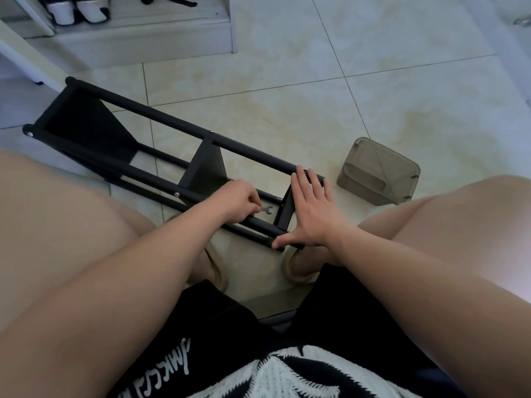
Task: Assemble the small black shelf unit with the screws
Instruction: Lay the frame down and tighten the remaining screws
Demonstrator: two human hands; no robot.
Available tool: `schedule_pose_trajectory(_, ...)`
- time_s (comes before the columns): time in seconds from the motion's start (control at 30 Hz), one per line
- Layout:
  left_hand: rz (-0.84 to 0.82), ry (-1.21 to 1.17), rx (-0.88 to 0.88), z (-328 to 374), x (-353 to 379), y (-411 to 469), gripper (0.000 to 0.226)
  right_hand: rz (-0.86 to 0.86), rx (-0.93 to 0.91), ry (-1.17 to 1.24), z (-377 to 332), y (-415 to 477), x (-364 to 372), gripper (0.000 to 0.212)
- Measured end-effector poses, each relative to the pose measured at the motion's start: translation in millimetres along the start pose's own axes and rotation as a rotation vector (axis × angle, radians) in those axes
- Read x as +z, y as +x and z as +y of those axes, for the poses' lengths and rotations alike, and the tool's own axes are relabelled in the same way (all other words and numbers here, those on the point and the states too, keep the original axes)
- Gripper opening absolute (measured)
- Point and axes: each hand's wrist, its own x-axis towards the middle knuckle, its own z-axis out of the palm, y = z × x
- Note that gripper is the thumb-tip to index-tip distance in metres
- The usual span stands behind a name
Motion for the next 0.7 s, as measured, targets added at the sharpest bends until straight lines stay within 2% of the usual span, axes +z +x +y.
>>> schedule_pose_trajectory(0.2,-0.122,0.004,-0.023,14.2,7.3,10.0,0.01,0.018,-0.005,-0.004,-1.0,-1.6,2.0,0.159)
schedule_pose_trajectory(0.37,-0.191,-0.216,-0.049,21.8,9.4,16.5,0.006,0.025,-0.002,0.01,-2.4,-1.6,2.0,0.158)
schedule_pose_trajectory(0.6,-0.273,-0.508,-0.177,21.7,6.8,24.5,0.006,0.024,0.008,-0.003,-5.1,-1.7,1.7,0.159)
schedule_pose_trajectory(0.7,-0.241,-0.586,-0.198,19.8,7.4,25.9,0.007,0.022,0.009,0.001,-6.3,-2.1,1.8,0.159)
